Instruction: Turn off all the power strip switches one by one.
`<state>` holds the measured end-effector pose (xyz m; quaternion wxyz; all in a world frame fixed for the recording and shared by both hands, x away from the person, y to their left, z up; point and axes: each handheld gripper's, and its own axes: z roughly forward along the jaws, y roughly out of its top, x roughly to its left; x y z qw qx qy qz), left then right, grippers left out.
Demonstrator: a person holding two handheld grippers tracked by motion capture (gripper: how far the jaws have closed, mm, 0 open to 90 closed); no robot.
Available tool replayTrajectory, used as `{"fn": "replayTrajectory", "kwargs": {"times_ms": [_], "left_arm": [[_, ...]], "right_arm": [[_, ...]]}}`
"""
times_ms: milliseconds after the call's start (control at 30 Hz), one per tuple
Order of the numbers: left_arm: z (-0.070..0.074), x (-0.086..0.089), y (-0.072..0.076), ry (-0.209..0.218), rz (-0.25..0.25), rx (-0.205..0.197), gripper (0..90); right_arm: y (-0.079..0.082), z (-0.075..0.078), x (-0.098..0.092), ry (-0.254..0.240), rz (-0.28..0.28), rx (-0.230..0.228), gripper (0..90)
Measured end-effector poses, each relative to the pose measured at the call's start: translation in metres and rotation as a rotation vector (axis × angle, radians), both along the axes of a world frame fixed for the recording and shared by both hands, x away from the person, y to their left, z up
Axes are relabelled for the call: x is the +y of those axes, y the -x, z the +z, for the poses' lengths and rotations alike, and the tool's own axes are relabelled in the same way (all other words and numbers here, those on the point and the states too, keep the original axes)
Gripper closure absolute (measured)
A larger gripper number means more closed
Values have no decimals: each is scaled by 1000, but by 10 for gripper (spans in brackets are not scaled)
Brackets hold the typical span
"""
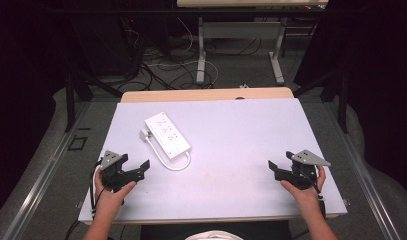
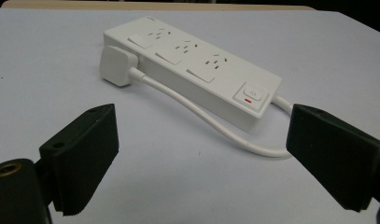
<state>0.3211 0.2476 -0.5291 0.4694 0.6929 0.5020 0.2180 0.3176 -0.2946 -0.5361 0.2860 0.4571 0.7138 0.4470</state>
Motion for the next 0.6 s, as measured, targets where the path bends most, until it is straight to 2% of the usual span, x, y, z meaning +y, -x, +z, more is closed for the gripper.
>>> {"fn": "replayTrajectory", "kwargs": {"times_ms": [33,67,200,367,400,467,533,600], "left_arm": [[1,-1,1,-3,-2,-7,99],[1,-2,2,-15,-8,-15,106],[3,-4,2,-26,-7,-24,140],[7,-6,1,-37,-3,-41,187],[7,-7,0,-39,1,-55,245],[10,-8,-1,-32,2,-74,317],[13,-9,-4,-23,-6,-66,340],[15,-11,-7,-11,-14,-53,395]], "right_arm": [[0,0,0,0,0,0,234],[1,-1,0,5,7,-28,234],[3,0,1,-7,14,-54,233],[4,-1,1,-1,10,-39,234],[2,-2,1,-18,21,-41,231],[3,-2,2,-19,18,-42,230],[3,-2,1,-9,16,-44,230],[4,-2,2,-22,16,-37,230]]}}
